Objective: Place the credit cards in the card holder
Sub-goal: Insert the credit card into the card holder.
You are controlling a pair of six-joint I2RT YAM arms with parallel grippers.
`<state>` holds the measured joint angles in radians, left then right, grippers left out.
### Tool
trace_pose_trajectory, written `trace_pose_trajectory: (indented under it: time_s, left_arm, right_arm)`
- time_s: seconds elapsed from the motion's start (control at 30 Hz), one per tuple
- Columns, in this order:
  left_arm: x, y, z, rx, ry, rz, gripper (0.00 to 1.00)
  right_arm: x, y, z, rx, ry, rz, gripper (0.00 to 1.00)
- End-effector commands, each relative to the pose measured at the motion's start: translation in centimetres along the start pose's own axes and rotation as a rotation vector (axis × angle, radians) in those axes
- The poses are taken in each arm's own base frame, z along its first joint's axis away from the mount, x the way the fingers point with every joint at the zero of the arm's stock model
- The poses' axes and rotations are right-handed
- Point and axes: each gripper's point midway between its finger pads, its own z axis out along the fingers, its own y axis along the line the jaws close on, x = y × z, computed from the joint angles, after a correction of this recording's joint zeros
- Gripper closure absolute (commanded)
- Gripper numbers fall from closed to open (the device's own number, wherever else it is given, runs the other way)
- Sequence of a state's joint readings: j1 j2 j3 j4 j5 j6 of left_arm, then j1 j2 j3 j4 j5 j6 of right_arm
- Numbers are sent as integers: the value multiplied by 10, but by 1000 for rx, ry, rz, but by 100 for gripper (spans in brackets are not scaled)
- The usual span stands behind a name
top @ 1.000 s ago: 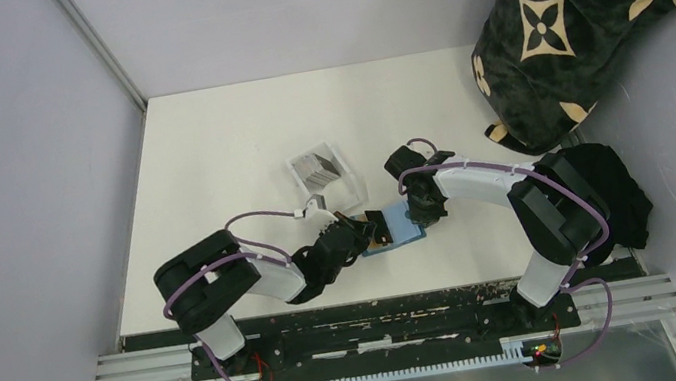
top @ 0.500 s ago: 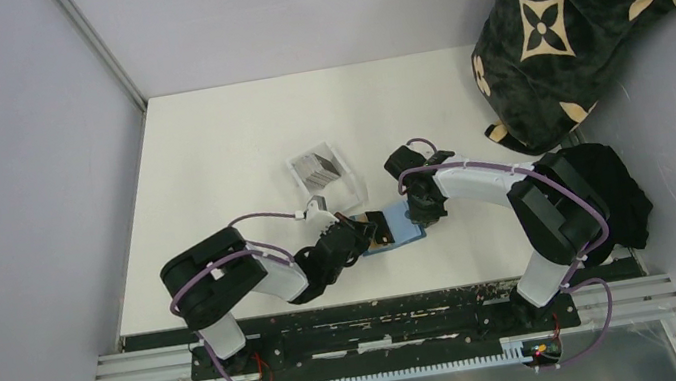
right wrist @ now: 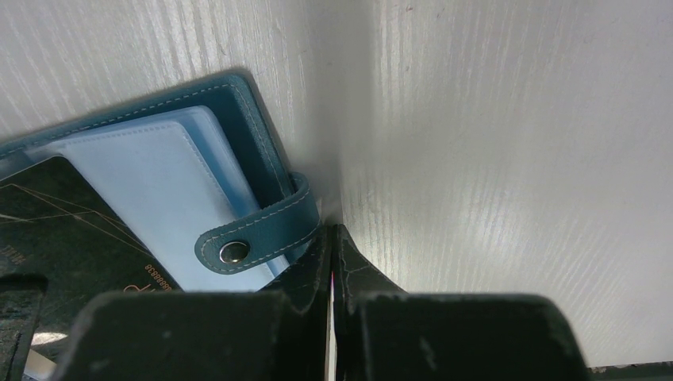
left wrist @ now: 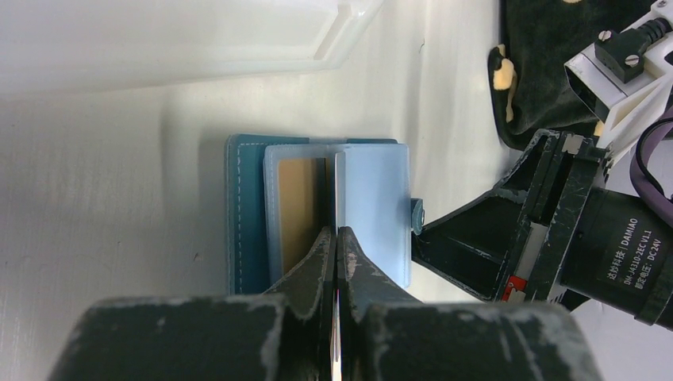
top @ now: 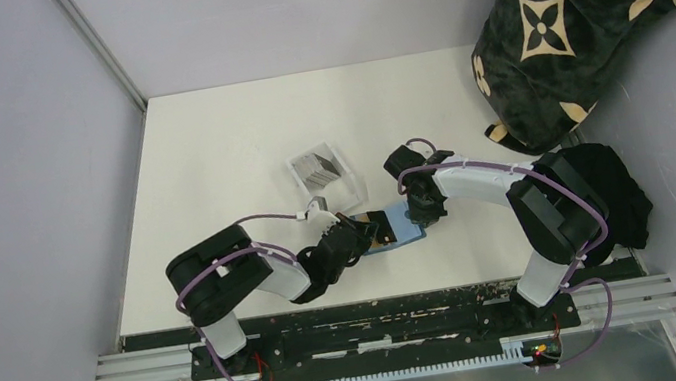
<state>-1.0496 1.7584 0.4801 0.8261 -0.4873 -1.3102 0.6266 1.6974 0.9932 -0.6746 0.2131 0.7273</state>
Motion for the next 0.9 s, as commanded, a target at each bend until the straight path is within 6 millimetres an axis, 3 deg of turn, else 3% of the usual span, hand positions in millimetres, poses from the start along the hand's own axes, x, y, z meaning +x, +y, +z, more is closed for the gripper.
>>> trace_pose_trajectory:
  time_s: [0.0, 0.87]
  left_arm:
    - [-1, -10, 3, 23, -23, -50, 97]
    - [14, 22, 7, -118, -38, 27, 97]
  right_arm:
    - [15, 5, 20, -2, 51, -8, 99]
    - [23, 2, 25, 5, 79, -27, 99]
